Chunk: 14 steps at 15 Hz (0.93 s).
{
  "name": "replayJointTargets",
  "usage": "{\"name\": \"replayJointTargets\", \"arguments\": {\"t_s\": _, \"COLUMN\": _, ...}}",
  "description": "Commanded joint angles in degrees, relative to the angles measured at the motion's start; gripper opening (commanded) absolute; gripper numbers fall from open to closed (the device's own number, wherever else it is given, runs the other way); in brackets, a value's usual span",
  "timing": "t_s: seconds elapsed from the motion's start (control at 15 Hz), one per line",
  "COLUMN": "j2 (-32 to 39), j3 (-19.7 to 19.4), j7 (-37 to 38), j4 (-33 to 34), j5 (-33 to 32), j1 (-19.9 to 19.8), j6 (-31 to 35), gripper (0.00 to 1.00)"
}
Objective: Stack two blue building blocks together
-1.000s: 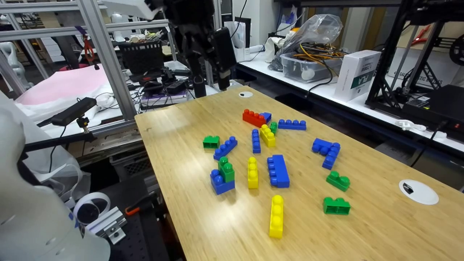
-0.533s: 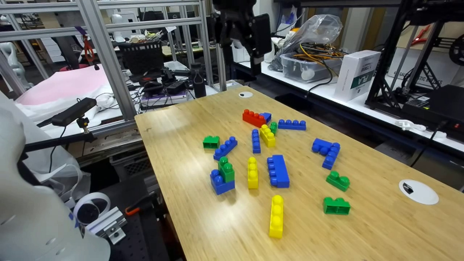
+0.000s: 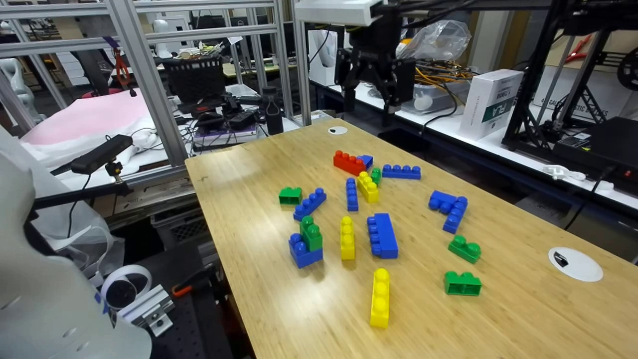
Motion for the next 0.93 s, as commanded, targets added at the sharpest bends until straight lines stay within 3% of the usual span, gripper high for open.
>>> {"name": "replayJointTargets", "arguments": {"t_s": 0.0, "j2": 5.57, "j3": 1.61, "j7": -4.55, "j4": 4.92, "j5": -0.92, "j1": -1.33, "j6": -3.01, "gripper": 1.0}}
{"name": "replayJointTargets", "arguments": {"t_s": 0.33, "j2": 12.26, "j3": 2.99, "j7": -12.28, "j4": 7.49, "j5": -2.24, "j1": -1.69, "j6": -1.68, "gripper": 1.0}}
{"name": "replayJointTargets", "arguments": {"t_s": 0.87, "j2": 19.28, "j3": 7.3, "j7": -18.54, "j4": 8.28, "j5": -6.79, "j1": -0.85, "j6": 2.11, "gripper": 1.0}}
